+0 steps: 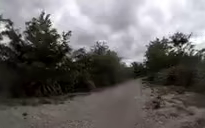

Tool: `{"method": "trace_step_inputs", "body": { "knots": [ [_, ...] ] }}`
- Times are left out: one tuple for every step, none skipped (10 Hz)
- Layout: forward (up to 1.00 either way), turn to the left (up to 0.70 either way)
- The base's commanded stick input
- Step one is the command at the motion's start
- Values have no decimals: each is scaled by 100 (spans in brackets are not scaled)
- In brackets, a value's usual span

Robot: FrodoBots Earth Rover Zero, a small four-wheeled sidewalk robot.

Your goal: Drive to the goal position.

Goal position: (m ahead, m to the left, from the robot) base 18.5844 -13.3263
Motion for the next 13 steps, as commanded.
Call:
{"method": "trace_step_inputs", "body": {
  "knots": [
    [85, 0],
    [85, -3],
    [85, -12],
    [85, -34],
    [85, -32],
    [85, -20],
    [85, 0],
    [85, -28],
    [85, -33],
    [85, -18],
    [85, -3],
    [85, -26],
    [85, -23]
  ]
}}
